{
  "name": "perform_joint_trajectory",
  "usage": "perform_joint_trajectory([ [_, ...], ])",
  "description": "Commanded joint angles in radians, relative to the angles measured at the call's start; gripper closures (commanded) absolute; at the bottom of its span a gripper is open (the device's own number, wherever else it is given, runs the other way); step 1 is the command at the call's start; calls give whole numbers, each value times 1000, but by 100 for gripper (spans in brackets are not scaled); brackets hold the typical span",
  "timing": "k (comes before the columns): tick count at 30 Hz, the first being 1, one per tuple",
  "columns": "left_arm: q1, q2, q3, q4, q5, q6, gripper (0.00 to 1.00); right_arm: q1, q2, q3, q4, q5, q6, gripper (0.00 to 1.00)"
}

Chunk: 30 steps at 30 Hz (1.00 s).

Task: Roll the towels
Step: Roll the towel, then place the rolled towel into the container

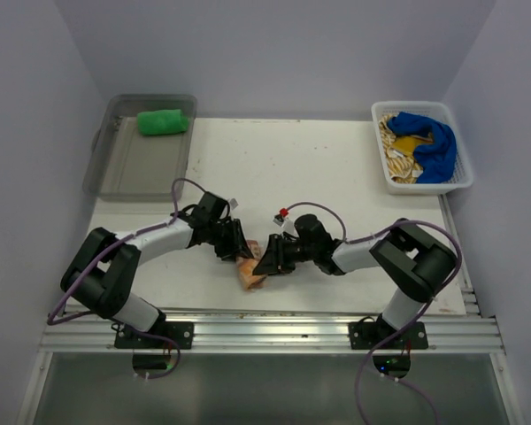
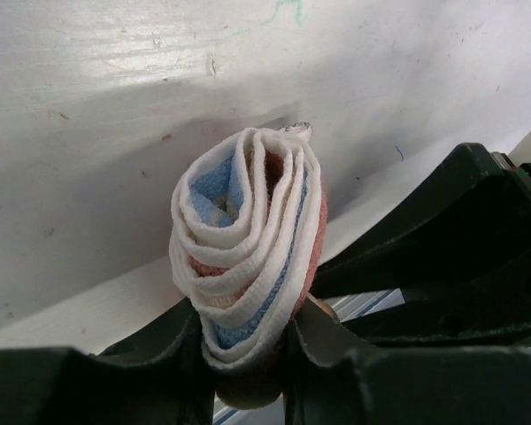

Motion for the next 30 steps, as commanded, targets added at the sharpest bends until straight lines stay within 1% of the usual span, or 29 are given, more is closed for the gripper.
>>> perform_joint_trajectory([
  [1,-3,-40,58,-45,-36,-11,75,9,-85,24,-256,139,-119,58],
  [2,-3,-44,61,-53,-49,-11,80,23,-114,63,-325,187,-153,54],
  [3,-3,-47,62,-61,-57,-15,81,30,-180,86,-467,231,-217,47],
  [4,-3,-48,62,-71,-62,-17,81,36,-207,106,-528,321,-245,45],
  [5,-3,-48,61,-76,-72,-20,82,44,-237,149,-587,368,-269,43],
  [6,-4,-48,61,-81,-80,-26,82,59,-276,171,-697,404,-309,40],
  [7,-4,-50,59,-84,-86,-31,83,67,-295,209,-744,485,-325,40],
  [8,-3,-50,56,-82,-94,-38,83,90,-310,231,-792,527,-340,40],
  [9,-3,-50,55,-82,-96,-40,83,111,-324,254,-874,588,-369,39],
  [10,-3,-48,56,-82,-97,-43,83,145,-346,304,-916,707,-386,38],
  [11,-3,-48,56,-82,-100,-46,83,217,-350,330,-954,783,-401,38],
  [12,-4,-45,56,-82,-102,-49,83,252,-347,359,-1020,837,-426,38],
  [13,-3,-44,56,-82,-103,-54,83,285,-332,408,-1046,880,-434,38],
  [14,-3,-44,56,-81,-105,-57,83,343,-320,430,-1066,955,-440,38],
  [17,-4,-36,56,-85,-108,-63,83,435,-260,511,-1125,1066,-463,38],
  [20,-4,-37,47,-81,-109,-77,83,509,-185,579,-1148,1121,-484,39],
  [21,-3,-39,47,-81,-111,-78,82,526,-160,596,-1155,1150,-495,39],
  [26,-3,-47,39,-81,-117,-97,82,593,-56,673,-1146,1201,-523,39],
  [30,-4,-54,30,-75,-120,-110,82,601,-5,680,-1117,1224,-538,38],
])
